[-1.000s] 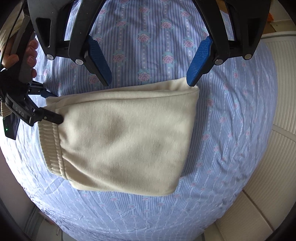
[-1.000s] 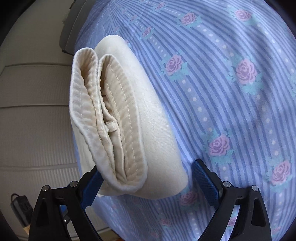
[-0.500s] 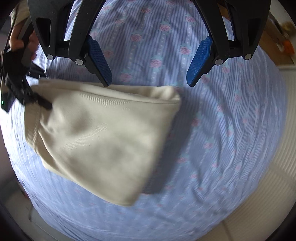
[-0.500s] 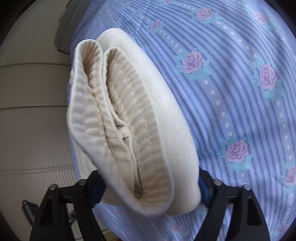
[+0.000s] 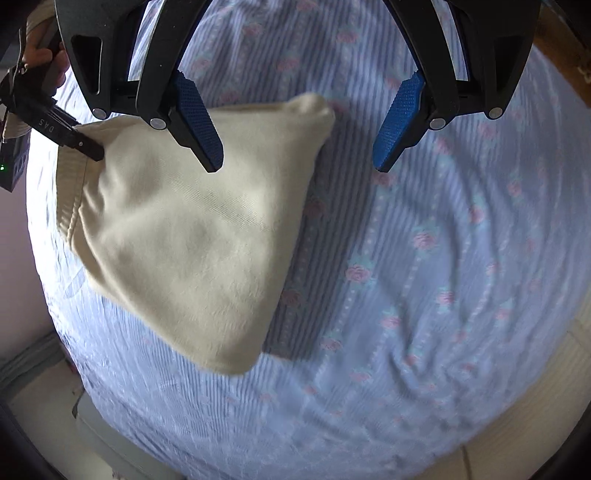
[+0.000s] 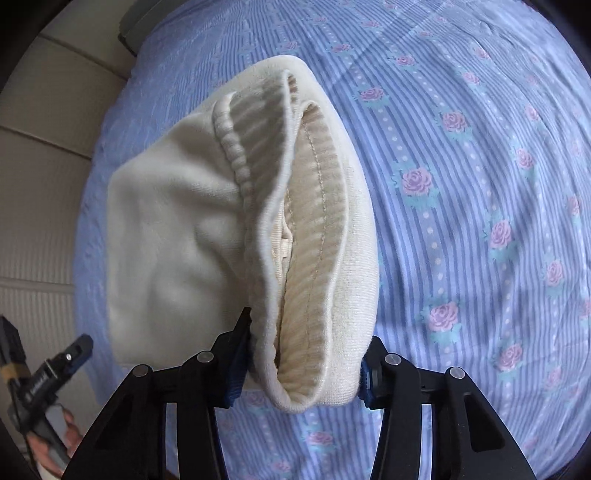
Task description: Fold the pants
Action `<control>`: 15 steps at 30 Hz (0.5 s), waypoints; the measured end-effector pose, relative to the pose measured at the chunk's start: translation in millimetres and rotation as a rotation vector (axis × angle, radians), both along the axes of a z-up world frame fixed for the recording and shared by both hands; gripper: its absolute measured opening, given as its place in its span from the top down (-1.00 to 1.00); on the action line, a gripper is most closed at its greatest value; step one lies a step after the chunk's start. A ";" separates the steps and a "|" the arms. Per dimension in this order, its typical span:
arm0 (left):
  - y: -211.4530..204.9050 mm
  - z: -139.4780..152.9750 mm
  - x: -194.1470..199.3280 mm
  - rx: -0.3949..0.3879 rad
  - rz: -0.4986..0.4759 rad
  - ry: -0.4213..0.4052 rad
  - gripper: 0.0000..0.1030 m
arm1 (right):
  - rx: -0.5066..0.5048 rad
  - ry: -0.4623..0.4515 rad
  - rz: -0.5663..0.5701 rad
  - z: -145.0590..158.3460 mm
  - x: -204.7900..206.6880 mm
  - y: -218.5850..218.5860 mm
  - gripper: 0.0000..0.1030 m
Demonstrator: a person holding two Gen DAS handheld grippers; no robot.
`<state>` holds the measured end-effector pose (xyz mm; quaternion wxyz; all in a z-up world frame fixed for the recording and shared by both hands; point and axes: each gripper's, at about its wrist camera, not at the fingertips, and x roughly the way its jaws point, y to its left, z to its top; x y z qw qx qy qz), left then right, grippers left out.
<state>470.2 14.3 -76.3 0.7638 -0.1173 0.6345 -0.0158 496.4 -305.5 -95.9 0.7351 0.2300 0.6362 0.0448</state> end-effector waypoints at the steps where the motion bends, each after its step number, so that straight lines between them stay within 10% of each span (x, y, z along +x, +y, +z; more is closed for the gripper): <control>1: -1.1 -7.1 5.2 -0.008 -0.016 0.014 -0.61 | -0.011 0.004 0.002 -1.0 2.5 4.3 0.08; 7: -5.2 -53.2 39.3 -0.134 -0.081 0.085 -0.53 | -0.054 0.007 0.031 -1.8 -1.3 16.4 0.08; 15: -10.1 -47.3 50.6 -0.263 -0.098 0.106 0.23 | -0.062 0.026 0.019 -13.0 8.0 25.1 0.08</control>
